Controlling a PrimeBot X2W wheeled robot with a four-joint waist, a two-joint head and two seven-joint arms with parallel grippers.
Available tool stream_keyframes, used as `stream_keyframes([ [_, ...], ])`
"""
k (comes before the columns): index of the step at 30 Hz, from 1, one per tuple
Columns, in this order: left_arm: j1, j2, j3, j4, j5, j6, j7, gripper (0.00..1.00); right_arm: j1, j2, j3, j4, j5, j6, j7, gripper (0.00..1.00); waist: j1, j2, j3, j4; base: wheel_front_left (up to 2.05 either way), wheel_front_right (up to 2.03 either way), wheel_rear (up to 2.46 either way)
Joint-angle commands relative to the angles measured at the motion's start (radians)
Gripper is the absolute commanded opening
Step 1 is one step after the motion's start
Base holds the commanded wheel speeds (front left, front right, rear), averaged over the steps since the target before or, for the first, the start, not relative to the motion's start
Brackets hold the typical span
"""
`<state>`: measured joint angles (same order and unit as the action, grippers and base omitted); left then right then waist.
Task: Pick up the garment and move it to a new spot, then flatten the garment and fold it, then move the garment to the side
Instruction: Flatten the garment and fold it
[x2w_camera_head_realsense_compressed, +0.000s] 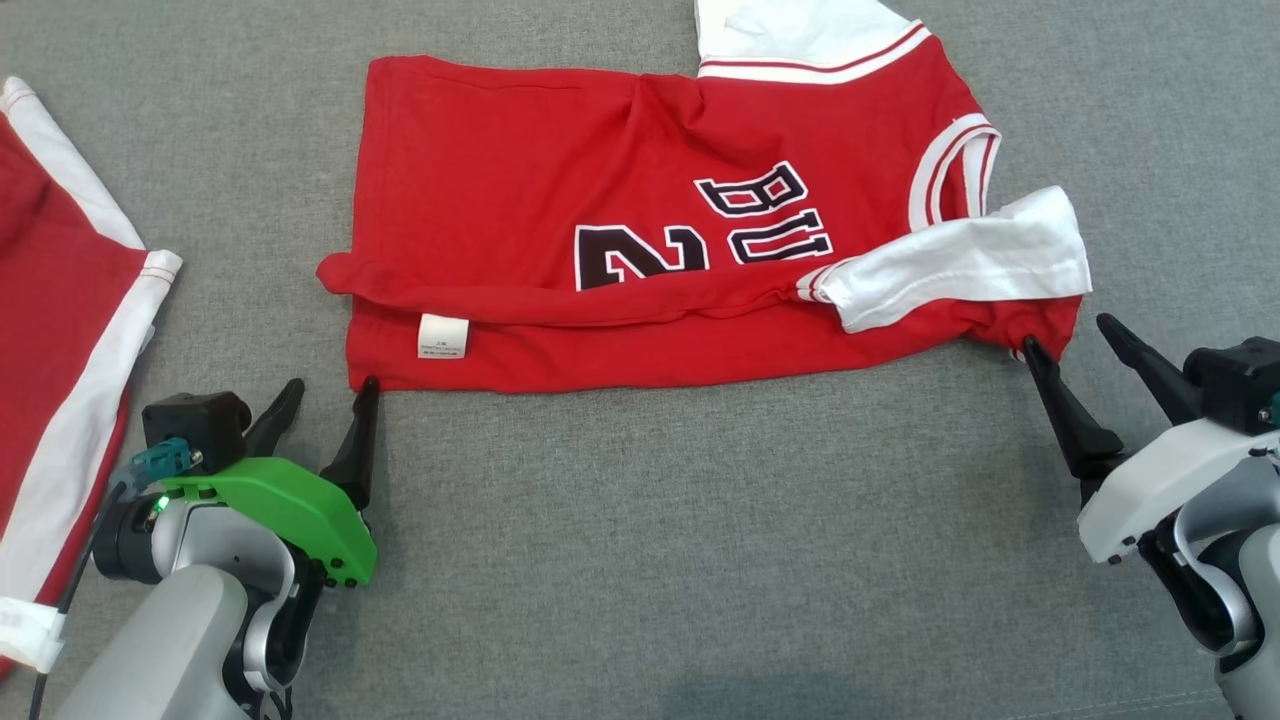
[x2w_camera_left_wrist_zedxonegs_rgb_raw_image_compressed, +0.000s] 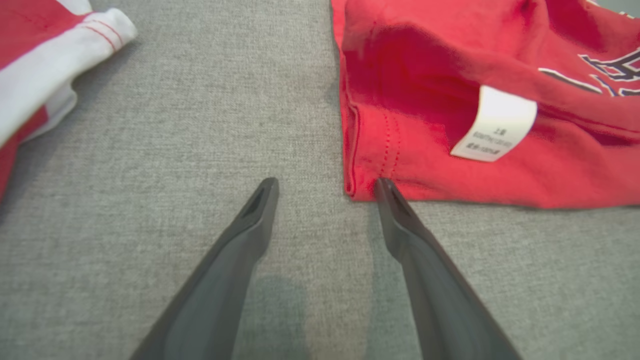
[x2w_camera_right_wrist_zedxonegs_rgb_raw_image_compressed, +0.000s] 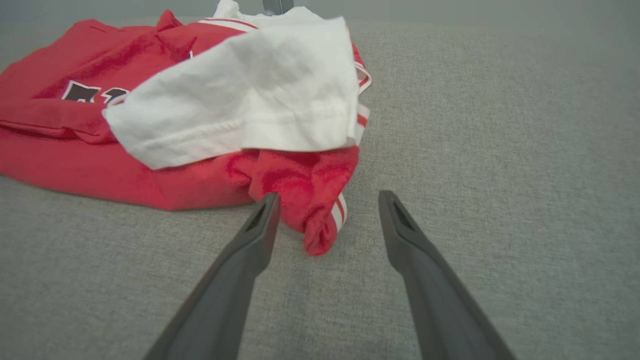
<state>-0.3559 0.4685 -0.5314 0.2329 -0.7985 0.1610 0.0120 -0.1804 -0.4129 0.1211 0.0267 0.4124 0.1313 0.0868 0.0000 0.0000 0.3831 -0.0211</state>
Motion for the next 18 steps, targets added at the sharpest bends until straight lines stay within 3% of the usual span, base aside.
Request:
stream_keyframes([
  [1, -0.019, -0.004, -0.003, 0.021, 0.003, -0.01, -0.001, 1.0, -0.017, -0.007, -0.005, 0.013, 0.007, -0.001, 0.012, 1.0, 0.0, 0.0, 0.001, 0.002, 0.0, 0.0, 0.0],
  [18, -0.103, -0.043, -0.055, 0.124, -0.02, -0.064, 0.087, 1.0, -0.166, -0.041, 0.1, 0.146, 0.101, -0.001, 0.153, 1.0, 0.0, 0.0, 0.017, 0.015, 0.0, 0.0, 0.0],
])
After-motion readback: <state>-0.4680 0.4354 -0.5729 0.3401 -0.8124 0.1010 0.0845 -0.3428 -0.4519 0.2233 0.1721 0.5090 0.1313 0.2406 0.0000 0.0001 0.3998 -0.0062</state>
